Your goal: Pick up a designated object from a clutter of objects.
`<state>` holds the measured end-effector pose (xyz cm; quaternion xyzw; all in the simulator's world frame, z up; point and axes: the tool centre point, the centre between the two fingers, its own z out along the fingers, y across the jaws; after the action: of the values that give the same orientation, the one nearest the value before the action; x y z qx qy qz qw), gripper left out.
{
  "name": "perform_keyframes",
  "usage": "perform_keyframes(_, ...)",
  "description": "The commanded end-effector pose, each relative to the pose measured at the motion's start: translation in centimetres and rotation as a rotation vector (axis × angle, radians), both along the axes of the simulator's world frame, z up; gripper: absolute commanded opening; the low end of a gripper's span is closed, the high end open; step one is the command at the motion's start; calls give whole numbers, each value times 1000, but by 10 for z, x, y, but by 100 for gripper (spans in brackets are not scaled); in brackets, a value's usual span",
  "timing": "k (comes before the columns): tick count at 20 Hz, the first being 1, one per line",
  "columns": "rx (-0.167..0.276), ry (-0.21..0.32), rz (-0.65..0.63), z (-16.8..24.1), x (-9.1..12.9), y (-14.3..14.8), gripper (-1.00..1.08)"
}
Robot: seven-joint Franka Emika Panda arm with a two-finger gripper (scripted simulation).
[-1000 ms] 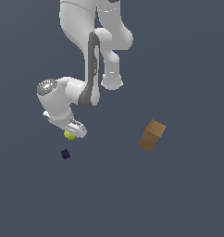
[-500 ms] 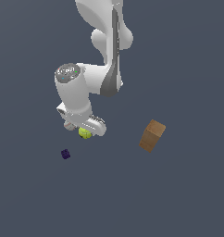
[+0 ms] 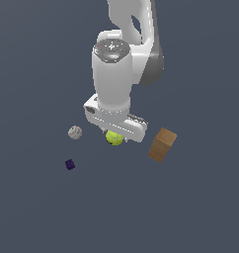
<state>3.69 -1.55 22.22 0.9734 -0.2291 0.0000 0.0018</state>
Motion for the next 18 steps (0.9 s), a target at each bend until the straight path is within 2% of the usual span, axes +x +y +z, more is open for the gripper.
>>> perform_keyframes(1,0,-1,-1,20,8,26,-100)
perform_keyframes(9,0,-1,-1,76,34,103,-100)
perform_keyframes(18,2,-1,-1,121,57,165,-100)
